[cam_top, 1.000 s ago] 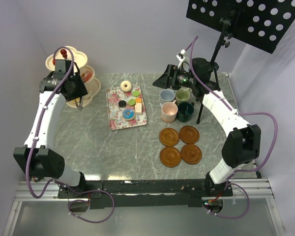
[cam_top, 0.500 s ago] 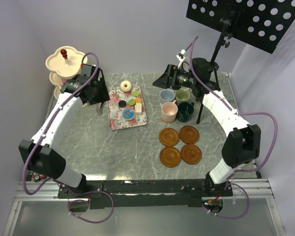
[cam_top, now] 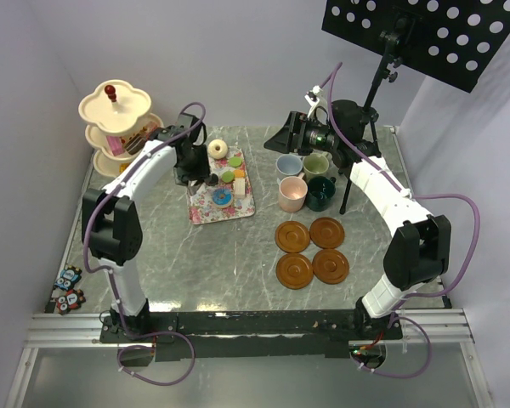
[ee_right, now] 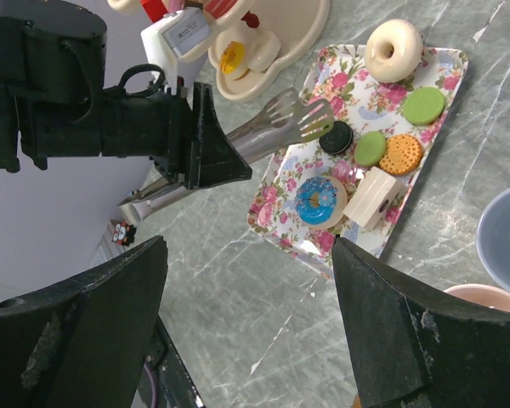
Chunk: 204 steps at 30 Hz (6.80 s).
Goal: Serve the afternoon tea
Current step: Pick up the desert from the tray, then place the desert on the desert table, then pick up the desert from the tray.
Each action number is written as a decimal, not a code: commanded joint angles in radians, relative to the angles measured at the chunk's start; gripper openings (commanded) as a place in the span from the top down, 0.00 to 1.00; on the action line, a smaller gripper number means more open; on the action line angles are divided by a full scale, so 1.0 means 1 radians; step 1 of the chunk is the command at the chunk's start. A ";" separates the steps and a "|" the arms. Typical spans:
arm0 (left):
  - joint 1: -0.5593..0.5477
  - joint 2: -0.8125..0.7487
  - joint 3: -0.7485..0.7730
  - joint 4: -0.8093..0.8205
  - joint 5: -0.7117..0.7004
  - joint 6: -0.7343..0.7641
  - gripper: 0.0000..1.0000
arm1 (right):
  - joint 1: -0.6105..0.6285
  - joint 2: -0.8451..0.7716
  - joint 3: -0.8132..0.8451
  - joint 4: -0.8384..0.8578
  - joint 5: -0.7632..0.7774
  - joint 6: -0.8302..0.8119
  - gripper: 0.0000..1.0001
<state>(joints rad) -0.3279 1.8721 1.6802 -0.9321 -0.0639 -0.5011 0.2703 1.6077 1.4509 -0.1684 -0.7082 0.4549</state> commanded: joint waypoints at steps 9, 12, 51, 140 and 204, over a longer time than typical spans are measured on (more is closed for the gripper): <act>-0.037 0.038 0.064 -0.010 0.039 0.059 0.39 | -0.013 -0.011 0.034 0.030 -0.014 -0.007 0.16; -0.042 0.062 0.079 -0.033 0.029 0.068 0.39 | -0.013 -0.012 0.029 0.029 -0.016 -0.007 0.16; -0.060 -0.053 0.121 -0.080 -0.106 0.065 0.55 | -0.016 -0.005 0.031 0.018 -0.014 -0.013 0.16; -0.003 0.068 0.331 0.090 -0.004 0.113 0.47 | -0.025 -0.094 0.002 -0.002 0.104 -0.047 0.16; -0.045 0.052 0.326 0.131 -0.129 0.145 0.55 | -0.069 -0.074 -0.012 0.017 0.050 -0.028 0.16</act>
<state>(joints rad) -0.3683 2.1571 2.0426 -0.8532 -0.1394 -0.3382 0.2150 1.5517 1.4204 -0.1799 -0.6483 0.4297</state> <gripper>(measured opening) 0.510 0.843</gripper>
